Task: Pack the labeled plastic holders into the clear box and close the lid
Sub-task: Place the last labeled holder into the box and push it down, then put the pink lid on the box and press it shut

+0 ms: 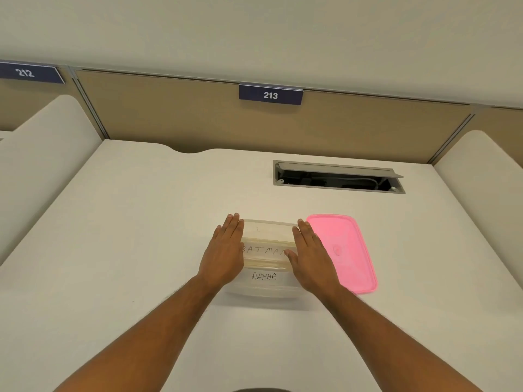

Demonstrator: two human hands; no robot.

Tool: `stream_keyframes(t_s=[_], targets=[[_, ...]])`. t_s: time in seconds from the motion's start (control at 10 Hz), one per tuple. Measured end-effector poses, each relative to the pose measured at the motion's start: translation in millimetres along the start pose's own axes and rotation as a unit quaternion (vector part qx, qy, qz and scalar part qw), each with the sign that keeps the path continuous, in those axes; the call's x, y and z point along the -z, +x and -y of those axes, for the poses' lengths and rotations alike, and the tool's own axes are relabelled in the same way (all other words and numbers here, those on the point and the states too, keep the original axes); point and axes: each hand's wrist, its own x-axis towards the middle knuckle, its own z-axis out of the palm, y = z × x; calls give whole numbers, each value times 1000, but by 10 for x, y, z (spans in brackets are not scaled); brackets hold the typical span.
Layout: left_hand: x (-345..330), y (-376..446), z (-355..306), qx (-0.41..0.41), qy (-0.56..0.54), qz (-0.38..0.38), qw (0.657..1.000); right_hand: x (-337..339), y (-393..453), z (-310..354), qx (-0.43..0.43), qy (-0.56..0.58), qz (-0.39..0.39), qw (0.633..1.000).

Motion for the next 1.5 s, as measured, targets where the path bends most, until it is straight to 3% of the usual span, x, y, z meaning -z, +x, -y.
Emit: stream_keyframes(t_s=[0.3, 0.4, 0.5, 0.6, 0.7, 0.9, 1.0, 1.1, 1.2, 1.3, 1.4, 1.5], targets=[[14, -220, -42, -4, -5, -8, 1000, 90, -223, 48, 3, 37, -26, 999], [18, -219, -39, -6, -13, -10, 1000, 169, -241, 5, -25, 93, -101, 990], [15, -218, -41, -6, -17, -15, 1000, 181, -372, -218, -138, 115, -157, 971], [9, -222, -45, -4, -22, -19, 1000, 15, -576, -497, -171, 31, -40, 984], [10, -223, -40, -3, -23, -19, 1000, -82, -726, -592, -159, 17, 22, 987], [20, -223, -42, 2, -24, -11, 1000, -151, -783, -585, -107, -63, 24, 992], [68, -215, -53, 12, -79, -10, 997, -20, -722, -540, -90, -75, -90, 989], [157, -234, -34, 53, -159, -30, 985, 398, -516, -465, -127, 46, -268, 954], [248, -210, -24, 94, -213, -57, 971, 838, -335, -347, -156, 222, -346, 898], [433, -89, -70, 129, -280, -111, 945, 1381, -102, -138, -174, 383, -439, 794], [599, 21, -131, 166, -341, -129, 916, 1624, 2, -65, -182, 481, -444, 733], [766, 87, -184, 182, -493, -86, 847, 1555, 98, -54, -242, 568, -334, 712]])
